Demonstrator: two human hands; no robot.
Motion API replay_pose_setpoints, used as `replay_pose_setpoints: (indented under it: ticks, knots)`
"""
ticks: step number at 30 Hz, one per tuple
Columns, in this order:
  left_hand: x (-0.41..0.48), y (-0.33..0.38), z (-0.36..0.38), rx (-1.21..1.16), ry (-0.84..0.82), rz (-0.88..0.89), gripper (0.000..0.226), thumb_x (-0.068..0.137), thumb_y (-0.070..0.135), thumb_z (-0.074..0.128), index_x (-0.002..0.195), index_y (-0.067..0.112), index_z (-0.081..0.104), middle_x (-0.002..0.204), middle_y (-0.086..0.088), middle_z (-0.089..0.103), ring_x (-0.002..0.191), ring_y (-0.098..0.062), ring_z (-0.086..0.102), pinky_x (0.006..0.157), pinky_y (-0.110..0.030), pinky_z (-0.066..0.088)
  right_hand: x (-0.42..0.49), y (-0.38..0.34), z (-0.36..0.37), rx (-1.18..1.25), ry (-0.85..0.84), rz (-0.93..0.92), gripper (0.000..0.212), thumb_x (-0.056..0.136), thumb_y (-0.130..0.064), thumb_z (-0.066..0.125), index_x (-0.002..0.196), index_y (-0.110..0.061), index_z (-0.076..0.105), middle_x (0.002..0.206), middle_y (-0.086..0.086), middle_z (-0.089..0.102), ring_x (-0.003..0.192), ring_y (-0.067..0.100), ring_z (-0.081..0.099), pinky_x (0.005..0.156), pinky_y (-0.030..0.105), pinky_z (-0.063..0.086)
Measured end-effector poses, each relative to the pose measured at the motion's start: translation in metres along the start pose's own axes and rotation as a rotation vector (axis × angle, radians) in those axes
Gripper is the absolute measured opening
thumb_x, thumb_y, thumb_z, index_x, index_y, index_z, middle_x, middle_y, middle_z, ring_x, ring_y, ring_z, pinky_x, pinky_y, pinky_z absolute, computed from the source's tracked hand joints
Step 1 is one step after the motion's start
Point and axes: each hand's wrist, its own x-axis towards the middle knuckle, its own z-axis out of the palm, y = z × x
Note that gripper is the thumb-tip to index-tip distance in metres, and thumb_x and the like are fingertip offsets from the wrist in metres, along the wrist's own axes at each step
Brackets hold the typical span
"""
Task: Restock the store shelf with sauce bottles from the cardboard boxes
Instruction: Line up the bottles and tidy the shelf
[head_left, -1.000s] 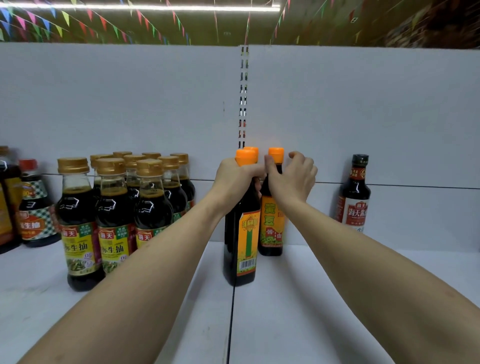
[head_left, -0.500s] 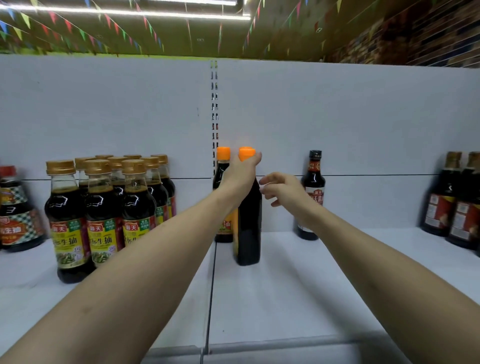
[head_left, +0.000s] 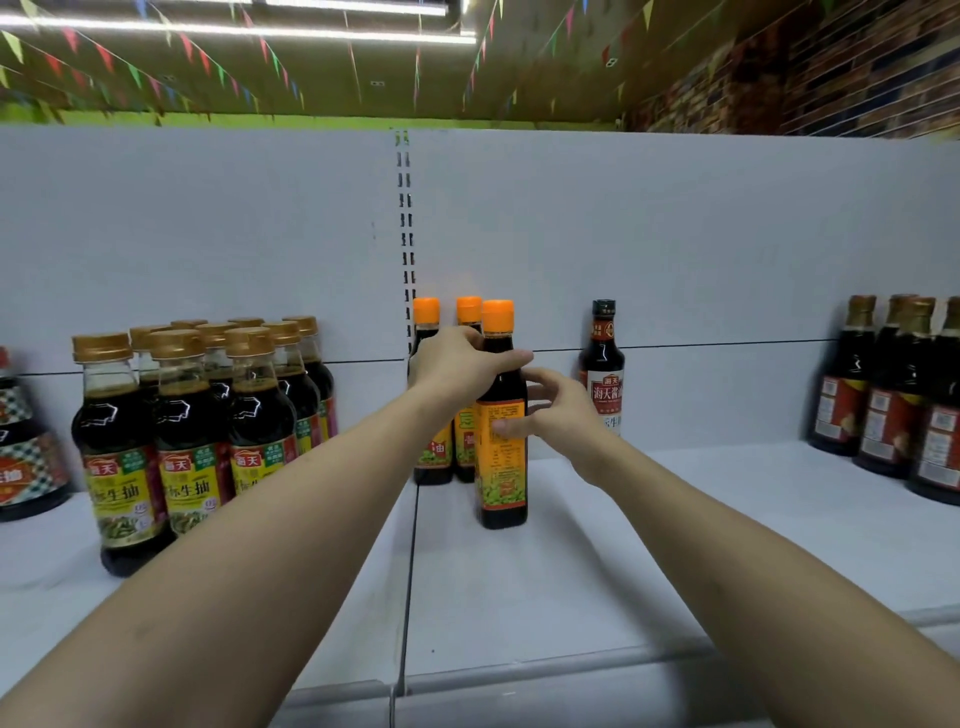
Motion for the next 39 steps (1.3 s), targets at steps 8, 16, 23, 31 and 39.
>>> replay_pose_setpoints:
  ticks: [8,16,23,31,39]
  knots:
    - [-0.004,0.017,0.003,0.491,0.145,0.046,0.062,0.084,0.08,0.059,0.07,0.019,0.057,0.069,0.002,0.056,0.069,-0.021,0.059,0.06,-0.032,0.041,-0.013,0.003,0.007,-0.219,0.038,-0.025,0.067,0.093,-0.025,0.075,0.151,-0.019,0.043,0.137,0.004,0.059,0.121,0.024,0.061,0.095,0.042,0.056]
    - [-0.004,0.02,0.014,0.5,0.16,0.018,0.072,0.088,0.085,0.044,0.07,0.017,0.055,0.069,-0.001,0.053,0.062,-0.02,0.05,0.064,-0.035,0.04,-0.011,0.004,0.016,-0.236,0.026,0.022,0.076,0.076,-0.031,0.092,0.137,-0.017,0.048,0.116,-0.003,0.066,0.109,0.018,0.066,0.091,0.037,0.057]
    - [-0.002,-0.02,-0.009,0.229,0.374,0.054,0.046,0.102,0.064,0.04,0.107,0.021,0.058,0.096,-0.002,0.066,0.092,-0.027,0.061,0.075,-0.037,0.038,0.01,0.017,-0.005,-0.215,0.06,0.079,0.066,0.079,-0.02,0.088,0.134,-0.016,0.05,0.111,-0.003,0.068,0.105,0.019,0.069,0.094,0.046,0.059]
    - [0.008,-0.08,-0.012,0.067,0.179,-0.21,0.091,0.087,0.035,0.082,0.158,0.02,0.028,0.156,-0.01,0.034,0.144,-0.032,0.039,0.113,-0.046,0.042,0.038,0.034,-0.017,-0.152,0.163,0.137,0.055,0.089,-0.013,0.078,0.137,-0.009,0.051,0.122,0.004,0.066,0.107,0.019,0.062,0.084,0.033,0.051]
    - [0.01,-0.091,-0.008,-0.116,0.137,-0.26,0.059,0.092,0.02,0.078,0.144,0.016,0.05,0.131,-0.006,0.066,0.111,-0.022,0.064,0.096,-0.04,0.053,0.054,0.044,-0.004,-0.078,0.15,0.156,0.049,0.093,-0.013,0.074,0.139,-0.015,0.056,0.118,0.004,0.071,0.109,0.025,0.068,0.1,0.051,0.055]
